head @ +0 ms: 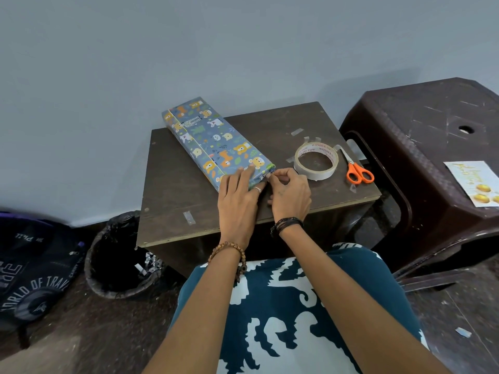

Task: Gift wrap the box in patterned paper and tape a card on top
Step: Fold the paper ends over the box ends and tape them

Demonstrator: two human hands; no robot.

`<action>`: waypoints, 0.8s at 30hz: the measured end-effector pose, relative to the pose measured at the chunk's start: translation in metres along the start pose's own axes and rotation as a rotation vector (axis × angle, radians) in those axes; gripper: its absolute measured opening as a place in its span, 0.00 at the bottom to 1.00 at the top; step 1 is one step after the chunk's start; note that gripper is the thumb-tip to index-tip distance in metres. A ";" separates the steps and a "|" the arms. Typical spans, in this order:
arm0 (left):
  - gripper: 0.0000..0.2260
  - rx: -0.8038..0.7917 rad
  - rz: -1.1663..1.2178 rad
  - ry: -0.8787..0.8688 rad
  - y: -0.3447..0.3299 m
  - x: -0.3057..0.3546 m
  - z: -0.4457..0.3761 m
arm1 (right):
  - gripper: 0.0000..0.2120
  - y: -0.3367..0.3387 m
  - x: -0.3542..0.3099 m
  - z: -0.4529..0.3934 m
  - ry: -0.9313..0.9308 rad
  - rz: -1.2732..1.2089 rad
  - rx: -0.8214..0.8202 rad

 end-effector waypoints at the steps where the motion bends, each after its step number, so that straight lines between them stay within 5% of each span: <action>1: 0.17 0.002 0.000 0.002 -0.001 0.000 0.000 | 0.07 0.000 0.000 -0.001 -0.008 -0.016 0.001; 7: 0.16 0.034 0.018 -0.003 -0.001 -0.001 0.001 | 0.14 0.003 0.001 -0.005 -0.016 -0.018 -0.050; 24: 0.20 0.054 0.035 0.036 -0.002 0.000 0.003 | 0.03 0.021 -0.006 -0.022 -0.062 -0.079 -0.248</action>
Point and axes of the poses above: each hand's wrist, its own z-axis away from the middle knuckle, its own y-axis out of the back of the hand, x = y × z, the point moved 1 cm from there along -z, towards the middle knuckle, and after that the axes turned 2 degrees about y, right-handed, at the moved point
